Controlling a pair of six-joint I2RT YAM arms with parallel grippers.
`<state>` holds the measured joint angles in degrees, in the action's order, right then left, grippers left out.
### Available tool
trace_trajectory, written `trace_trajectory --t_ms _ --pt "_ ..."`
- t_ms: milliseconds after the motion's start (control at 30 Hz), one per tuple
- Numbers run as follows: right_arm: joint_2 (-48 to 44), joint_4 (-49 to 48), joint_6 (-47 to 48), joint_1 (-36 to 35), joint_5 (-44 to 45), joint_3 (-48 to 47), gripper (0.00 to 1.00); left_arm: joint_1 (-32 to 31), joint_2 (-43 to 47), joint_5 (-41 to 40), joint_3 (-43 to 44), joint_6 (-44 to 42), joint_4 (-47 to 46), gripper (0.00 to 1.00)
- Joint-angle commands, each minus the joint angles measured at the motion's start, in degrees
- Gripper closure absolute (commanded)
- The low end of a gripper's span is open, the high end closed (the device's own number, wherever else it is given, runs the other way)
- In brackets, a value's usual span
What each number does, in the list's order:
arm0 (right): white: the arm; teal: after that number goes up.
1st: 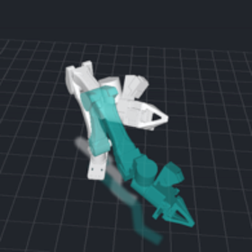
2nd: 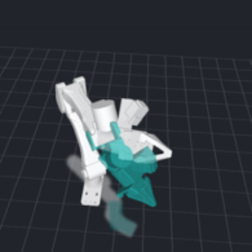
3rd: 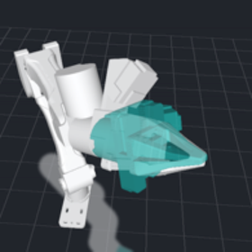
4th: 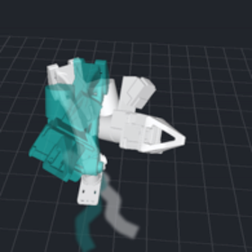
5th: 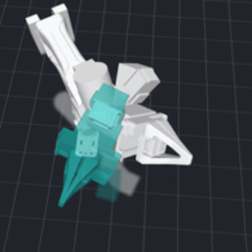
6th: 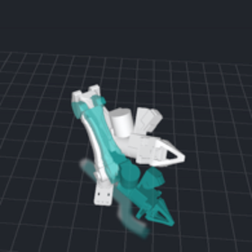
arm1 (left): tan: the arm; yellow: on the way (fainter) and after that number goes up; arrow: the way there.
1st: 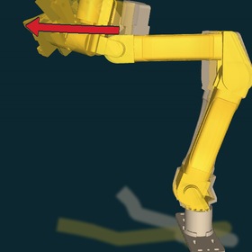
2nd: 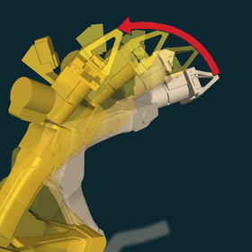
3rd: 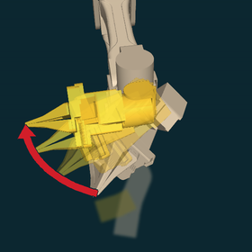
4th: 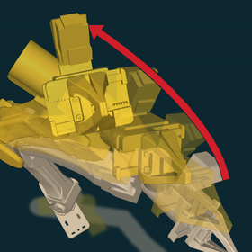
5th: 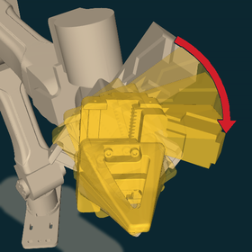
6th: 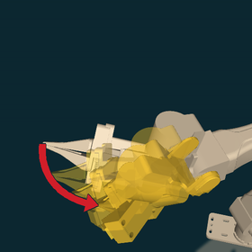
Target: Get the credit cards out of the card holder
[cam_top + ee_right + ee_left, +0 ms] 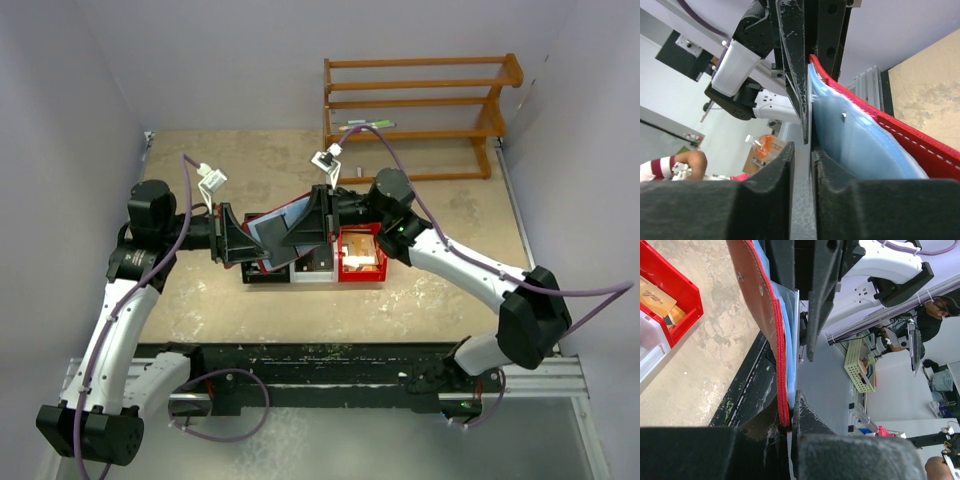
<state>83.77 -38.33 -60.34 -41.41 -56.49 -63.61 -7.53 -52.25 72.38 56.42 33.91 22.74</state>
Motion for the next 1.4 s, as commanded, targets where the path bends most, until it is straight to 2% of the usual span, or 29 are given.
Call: trace_trajectory --t_ms 0,33,367,967,1067,1167,1233,1367 --pt "-0.3 -6.8 -3.8 -0.8 -0.6 1.6 0.94 0.1 0.2 1.0 0.3 1.2 -3.4 0.98" --pt "-0.5 -6.9 -4.4 -0.8 -1.1 2.0 1.00 0.1 0.4 1.3 0.3 1.5 -3.7 0.98" --pt "-4.1 -8.6 -5.4 1.8 -1.7 5.4 1.00 0.1 1.7 4.5 0.2 3.1 -6.1 0.95" --pt "-9.4 -4.9 -4.4 7.3 -3.5 7.8 1.00 0.1 2.2 6.3 1.1 2.6 -6.6 0.99" --pt "-12.1 2.4 -0.4 10.7 -3.4 7.3 1.00 0.1 1.4 2.8 4.0 -7.2 2.0 0.99" --pt "-14.9 17.2 8.1 15.2 -1.4 6.4 1.00 0.1 -0.2 -2.1 8.3 -19.6 13.2 1.00" --pt "-16.1 27.5 13.9 17.8 1.4 4.2 1.00 0.1 -1.6 -5.1 11.3 -27.1 20.1 1.00" --pt "-17.0 41.9 22.5 19.5 11.4 3.0 1.00 0.1 -2.5 -8.9 14.2 -37.8 25.6 1.00"
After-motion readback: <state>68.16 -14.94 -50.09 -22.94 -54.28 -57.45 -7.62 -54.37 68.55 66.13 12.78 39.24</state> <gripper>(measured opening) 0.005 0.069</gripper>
